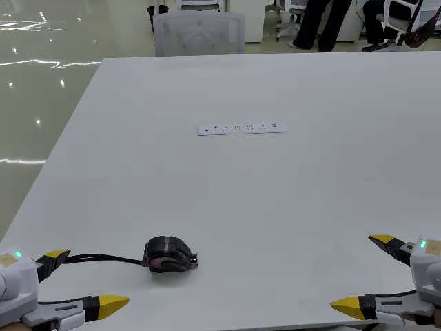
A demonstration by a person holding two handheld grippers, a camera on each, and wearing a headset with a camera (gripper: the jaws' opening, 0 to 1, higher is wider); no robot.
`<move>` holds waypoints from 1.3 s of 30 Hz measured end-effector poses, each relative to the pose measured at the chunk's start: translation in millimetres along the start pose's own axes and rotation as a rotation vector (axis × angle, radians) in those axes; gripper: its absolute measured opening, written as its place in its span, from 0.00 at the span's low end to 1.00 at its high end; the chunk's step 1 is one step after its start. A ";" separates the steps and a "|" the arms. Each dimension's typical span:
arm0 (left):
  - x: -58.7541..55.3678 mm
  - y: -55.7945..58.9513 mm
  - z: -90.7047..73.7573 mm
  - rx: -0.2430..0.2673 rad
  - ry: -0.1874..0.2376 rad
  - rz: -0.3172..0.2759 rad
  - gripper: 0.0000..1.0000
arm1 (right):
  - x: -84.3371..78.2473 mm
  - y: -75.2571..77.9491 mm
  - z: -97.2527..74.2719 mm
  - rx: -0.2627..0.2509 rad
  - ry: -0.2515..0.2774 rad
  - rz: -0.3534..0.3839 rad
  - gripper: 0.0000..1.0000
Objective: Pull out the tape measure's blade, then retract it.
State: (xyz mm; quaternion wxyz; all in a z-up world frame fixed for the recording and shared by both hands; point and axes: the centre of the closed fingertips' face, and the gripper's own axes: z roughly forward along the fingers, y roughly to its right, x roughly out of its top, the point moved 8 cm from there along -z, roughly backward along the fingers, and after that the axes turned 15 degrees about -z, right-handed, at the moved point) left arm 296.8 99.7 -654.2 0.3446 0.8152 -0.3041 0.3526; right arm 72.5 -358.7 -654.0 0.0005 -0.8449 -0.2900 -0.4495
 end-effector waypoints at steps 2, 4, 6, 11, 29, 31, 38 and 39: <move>2.0 -0.2 1.8 0.003 0.005 0.002 1.00 | -1.1 -0.1 1.5 0.000 -0.001 0.003 0.99; 2.1 -5.5 3.4 0.041 -0.007 0.062 1.00 | -2.0 0.4 3.3 0.000 -0.004 0.006 0.99; 1.8 -5.0 4.9 0.024 -0.001 0.041 1.00 | -2.1 0.4 3.8 0.003 -0.002 0.003 0.99; 0.3 -4.6 4.5 0.017 -0.012 0.034 1.00 | -5.8 3.9 5.2 0.011 -0.002 -0.010 0.99; 3.7 -3.6 -0.9 0.002 0.011 0.022 1.00 | -13.6 8.3 0.7 0.026 -0.023 -0.023 1.00; 4.1 -2.6 -1.8 0.003 0.016 0.005 1.00 | -15.4 9.7 -0.9 0.019 -0.020 -0.020 1.00; 0.7 2.5 -3.3 0.015 0.013 0.015 1.00 | -20.3 13.4 -7.0 0.003 -0.013 0.006 1.00; 0.7 3.1 -3.2 0.015 0.015 0.011 1.00 | -21.0 13.7 -7.9 0.004 -0.012 0.008 1.00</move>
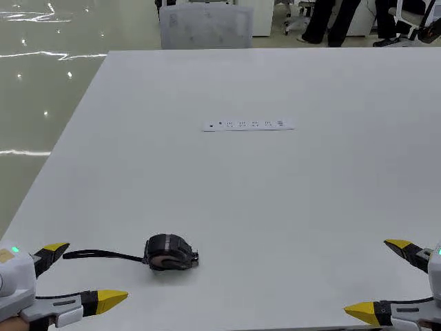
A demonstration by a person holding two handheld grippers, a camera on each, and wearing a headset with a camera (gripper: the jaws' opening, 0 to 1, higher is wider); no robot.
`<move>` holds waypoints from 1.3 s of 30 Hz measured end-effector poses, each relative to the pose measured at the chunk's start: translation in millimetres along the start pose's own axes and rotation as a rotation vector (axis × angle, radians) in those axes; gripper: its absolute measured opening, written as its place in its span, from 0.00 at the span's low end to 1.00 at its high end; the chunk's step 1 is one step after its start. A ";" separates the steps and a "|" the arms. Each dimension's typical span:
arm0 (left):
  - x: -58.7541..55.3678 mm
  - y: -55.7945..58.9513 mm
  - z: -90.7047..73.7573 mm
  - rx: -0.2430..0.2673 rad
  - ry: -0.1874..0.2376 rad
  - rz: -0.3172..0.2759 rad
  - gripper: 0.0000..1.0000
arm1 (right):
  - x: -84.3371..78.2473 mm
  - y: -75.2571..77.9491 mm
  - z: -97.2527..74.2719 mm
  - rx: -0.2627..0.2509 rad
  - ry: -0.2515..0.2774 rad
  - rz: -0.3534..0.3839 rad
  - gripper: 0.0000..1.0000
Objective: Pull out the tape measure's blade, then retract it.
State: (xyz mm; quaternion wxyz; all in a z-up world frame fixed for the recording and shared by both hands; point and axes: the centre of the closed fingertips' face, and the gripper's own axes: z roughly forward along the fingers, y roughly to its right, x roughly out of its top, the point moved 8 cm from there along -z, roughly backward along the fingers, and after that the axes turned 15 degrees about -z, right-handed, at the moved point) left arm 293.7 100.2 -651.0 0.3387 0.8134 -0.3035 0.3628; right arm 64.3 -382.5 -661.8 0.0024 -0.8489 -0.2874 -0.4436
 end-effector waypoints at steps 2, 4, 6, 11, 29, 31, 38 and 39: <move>0.0 2.8 0.0 -0.002 0.002 -0.005 1.00 | -1.3 0.8 -1.8 0.000 -0.004 0.006 1.00; -0.3 5.0 -0.1 0.001 0.002 -0.004 1.00 | -1.5 0.6 -4.2 0.000 -0.002 0.002 1.00; -1.0 5.1 -0.3 0.003 0.000 -0.009 1.00 | -1.7 0.6 -5.1 0.001 -0.003 0.005 1.00; -2.8 5.5 -0.3 0.013 -0.010 -0.012 1.00 | -2.6 1.6 -5.8 0.004 -0.003 -0.005 1.00; 26.5 4.9 16.3 -0.017 -0.095 0.116 1.00 | 12.6 15.1 2.1 0.013 0.025 -0.060 1.00; 29.6 4.9 18.5 -0.021 -0.114 0.152 1.00 | 13.8 17.4 5.1 0.019 0.026 -0.068 1.00; 38.7 6.9 26.1 -0.056 -0.193 0.236 1.00 | 25.3 21.4 15.6 0.057 0.056 -0.099 1.00; 39.7 7.5 27.8 -0.061 -0.211 0.250 1.00 | 25.9 22.4 17.1 0.060 0.058 -0.100 1.00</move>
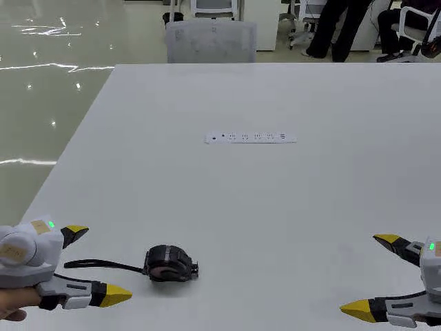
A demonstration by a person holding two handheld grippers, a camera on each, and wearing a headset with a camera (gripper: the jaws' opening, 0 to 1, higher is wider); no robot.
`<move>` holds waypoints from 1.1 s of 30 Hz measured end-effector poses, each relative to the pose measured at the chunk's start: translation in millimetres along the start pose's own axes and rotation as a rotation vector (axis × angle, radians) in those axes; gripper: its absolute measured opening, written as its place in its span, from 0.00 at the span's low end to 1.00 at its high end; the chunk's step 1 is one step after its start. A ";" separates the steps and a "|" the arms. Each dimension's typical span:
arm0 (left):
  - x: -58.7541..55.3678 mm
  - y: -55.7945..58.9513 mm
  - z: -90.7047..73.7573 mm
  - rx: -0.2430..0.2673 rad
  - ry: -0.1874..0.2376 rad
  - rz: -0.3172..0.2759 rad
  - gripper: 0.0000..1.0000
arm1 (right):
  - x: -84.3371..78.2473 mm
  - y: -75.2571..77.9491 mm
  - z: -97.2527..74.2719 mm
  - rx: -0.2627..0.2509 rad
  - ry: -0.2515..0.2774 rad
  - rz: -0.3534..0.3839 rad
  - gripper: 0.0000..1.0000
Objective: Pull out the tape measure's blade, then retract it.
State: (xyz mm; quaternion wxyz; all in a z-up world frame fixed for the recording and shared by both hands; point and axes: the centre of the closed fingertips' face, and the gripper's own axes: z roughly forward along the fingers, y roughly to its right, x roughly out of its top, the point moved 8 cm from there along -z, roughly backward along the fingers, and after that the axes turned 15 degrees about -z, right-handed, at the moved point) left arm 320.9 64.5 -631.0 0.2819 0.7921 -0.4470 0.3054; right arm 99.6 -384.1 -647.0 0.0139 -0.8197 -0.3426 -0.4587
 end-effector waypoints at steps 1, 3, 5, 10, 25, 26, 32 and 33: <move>0.4 -0.4 1.7 -0.002 -0.009 0.008 1.00 | 0.2 1.0 1.3 0.001 0.000 0.000 1.00; 4.4 -2.3 5.2 0.009 -0.019 0.049 1.00 | 1.6 1.2 4.2 0.008 -0.001 -0.006 1.00; 8.7 -0.7 7.6 -0.013 -0.029 0.050 1.00 | 2.1 2.7 5.8 0.015 0.000 -0.012 0.99; 17.7 0.5 14.1 -0.024 -0.063 0.103 1.00 | 5.3 4.9 6.8 0.010 0.005 -0.022 1.00; 37.0 4.8 39.9 -0.099 -0.204 0.258 0.95 | 23.4 3.3 18.2 0.033 0.019 -0.052 1.00; 38.9 5.8 40.9 -0.105 -0.206 0.259 0.95 | 24.4 3.2 19.2 0.035 0.022 -0.051 1.00; 46.2 13.4 49.8 -0.148 -0.237 0.310 0.95 | 28.2 3.3 25.9 0.045 0.023 -0.055 1.00; 46.8 14.8 52.0 -0.156 -0.250 0.317 0.95 | 29.2 3.3 27.1 0.049 0.022 -0.060 1.00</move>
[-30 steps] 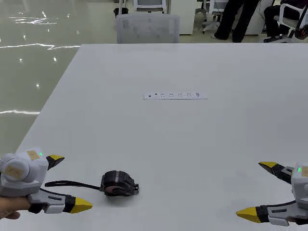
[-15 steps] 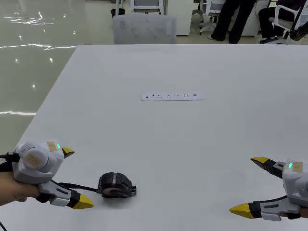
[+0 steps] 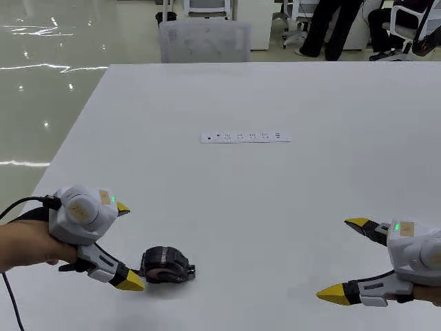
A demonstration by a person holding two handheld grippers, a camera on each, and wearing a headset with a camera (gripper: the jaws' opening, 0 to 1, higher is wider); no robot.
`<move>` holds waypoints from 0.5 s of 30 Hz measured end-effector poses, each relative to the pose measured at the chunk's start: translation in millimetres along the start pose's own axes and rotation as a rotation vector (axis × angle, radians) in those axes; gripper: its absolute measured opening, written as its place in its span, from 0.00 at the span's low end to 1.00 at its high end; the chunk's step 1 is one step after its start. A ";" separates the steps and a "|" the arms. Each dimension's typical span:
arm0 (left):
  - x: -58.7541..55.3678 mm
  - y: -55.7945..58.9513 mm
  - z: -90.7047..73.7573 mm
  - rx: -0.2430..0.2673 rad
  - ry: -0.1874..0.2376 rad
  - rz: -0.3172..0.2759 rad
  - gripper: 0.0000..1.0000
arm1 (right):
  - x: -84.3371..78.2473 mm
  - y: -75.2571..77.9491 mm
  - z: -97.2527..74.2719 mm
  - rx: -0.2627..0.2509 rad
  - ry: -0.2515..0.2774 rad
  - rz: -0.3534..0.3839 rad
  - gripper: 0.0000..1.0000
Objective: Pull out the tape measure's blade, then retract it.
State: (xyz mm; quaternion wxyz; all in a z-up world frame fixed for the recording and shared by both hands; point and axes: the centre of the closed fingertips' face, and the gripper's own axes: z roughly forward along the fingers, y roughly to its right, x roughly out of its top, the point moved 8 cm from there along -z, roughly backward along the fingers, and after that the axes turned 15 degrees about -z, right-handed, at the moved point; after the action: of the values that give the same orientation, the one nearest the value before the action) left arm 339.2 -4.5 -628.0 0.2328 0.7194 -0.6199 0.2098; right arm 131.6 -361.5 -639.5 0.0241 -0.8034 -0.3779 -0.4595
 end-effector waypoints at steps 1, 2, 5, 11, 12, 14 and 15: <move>1.2 0.2 1.5 0.000 -0.005 0.010 0.95 | 0.5 0.3 0.9 0.002 0.000 -0.002 1.00; 2.7 -1.2 3.9 0.007 -0.012 0.037 0.94 | 1.4 1.1 2.1 0.001 0.000 -0.007 1.00; 7.4 -1.8 7.8 -0.004 -0.023 0.046 0.90 | 4.3 2.2 4.1 0.004 0.004 -0.010 1.00; 10.2 3.8 19.3 -0.069 -0.081 0.063 0.90 | 13.4 3.8 11.9 0.009 0.022 -0.016 1.00; 11.1 6.9 22.6 -0.078 -0.096 0.066 0.90 | 17.1 4.0 14.3 0.012 0.031 -0.015 1.00; 9.8 9.7 28.3 -0.102 -0.134 0.054 0.90 | 22.4 4.4 18.2 0.013 0.042 -0.016 1.00; 9.9 10.2 32.7 -0.104 -0.147 0.058 0.90 | 26.0 4.2 21.1 0.018 0.048 -0.019 1.00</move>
State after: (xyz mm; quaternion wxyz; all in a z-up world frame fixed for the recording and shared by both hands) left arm 331.0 -33.0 -647.7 0.2175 0.7016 -0.6659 0.1303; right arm 157.1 -341.1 -630.7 0.0359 -0.7884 -0.3887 -0.4754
